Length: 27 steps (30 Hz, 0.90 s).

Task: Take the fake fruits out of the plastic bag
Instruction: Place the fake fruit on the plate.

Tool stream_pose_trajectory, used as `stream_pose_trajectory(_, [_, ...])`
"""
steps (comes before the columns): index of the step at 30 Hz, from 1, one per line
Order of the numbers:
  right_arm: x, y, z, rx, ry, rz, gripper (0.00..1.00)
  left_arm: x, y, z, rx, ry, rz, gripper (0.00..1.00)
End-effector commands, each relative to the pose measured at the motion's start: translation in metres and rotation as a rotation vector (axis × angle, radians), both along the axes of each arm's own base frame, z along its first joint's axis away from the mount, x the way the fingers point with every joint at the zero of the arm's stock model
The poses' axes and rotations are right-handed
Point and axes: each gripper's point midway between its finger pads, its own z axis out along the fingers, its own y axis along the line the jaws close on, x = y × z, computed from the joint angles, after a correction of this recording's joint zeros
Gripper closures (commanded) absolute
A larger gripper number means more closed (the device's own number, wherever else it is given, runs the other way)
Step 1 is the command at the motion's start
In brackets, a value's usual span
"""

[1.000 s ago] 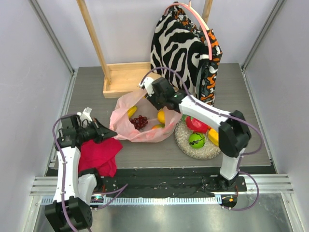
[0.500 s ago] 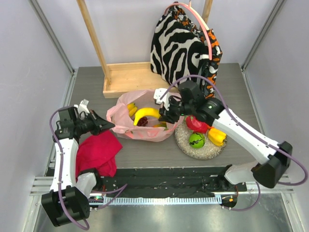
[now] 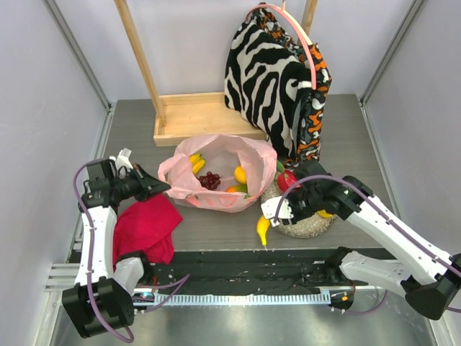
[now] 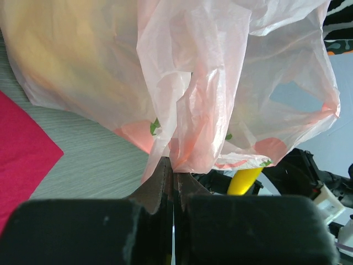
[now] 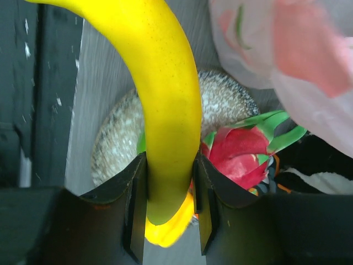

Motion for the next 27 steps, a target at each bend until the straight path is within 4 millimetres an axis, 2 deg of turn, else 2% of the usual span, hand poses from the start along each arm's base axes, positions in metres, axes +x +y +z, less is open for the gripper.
stream_pose_trajectory(1, [0.024,-0.014,-0.01,-0.176,-0.13,0.19,0.99,0.006,0.003,0.016,0.016,-0.066,0.007,1.0])
stream_pose_trajectory(3, [0.035,-0.009,-0.01,-0.2,-0.143,0.233,0.99,0.004,0.003,0.016,0.015,-0.064,0.006,1.0])
stream_pose_trajectory(5, [0.05,-0.004,-0.02,-0.254,-0.145,0.314,0.98,0.002,0.003,0.016,0.019,-0.068,0.009,1.0])
stream_pose_trajectory(7, [0.068,-0.001,-0.019,-0.295,-0.194,0.389,0.95,-0.001,0.004,0.015,0.018,-0.061,0.012,1.0])
stream_pose_trajectory(8, [0.075,0.0,-0.027,-0.314,-0.172,0.414,0.95,-0.003,0.003,0.015,0.022,-0.066,0.01,1.0])
stream_pose_trajectory(9, [0.082,0.003,-0.023,-0.317,-0.194,0.445,0.94,-0.004,0.003,0.015,0.022,-0.064,0.011,1.0])
stream_pose_trajectory(11, [0.095,-0.001,-0.033,-0.363,-0.204,0.536,0.94,-0.008,0.003,0.014,0.024,-0.064,0.013,1.0])
stream_pose_trajectory(14, [0.114,-0.003,-0.037,-0.406,-0.217,0.608,0.93,-0.01,0.004,0.013,0.026,-0.066,0.021,1.0])
stream_pose_trajectory(19, [0.13,0.0,-0.047,-0.431,-0.21,0.698,0.91,-0.011,0.008,0.012,0.03,-0.068,0.043,1.0])
stream_pose_trajectory(25, [0.131,0.007,-0.065,-0.437,-0.222,0.827,0.87,-0.011,0.01,0.011,0.029,-0.065,0.05,1.0])
stream_pose_trajectory(27, [0.129,0.007,-0.074,-0.443,-0.232,0.863,0.79,-0.01,0.011,0.011,0.031,-0.064,0.055,1.0])
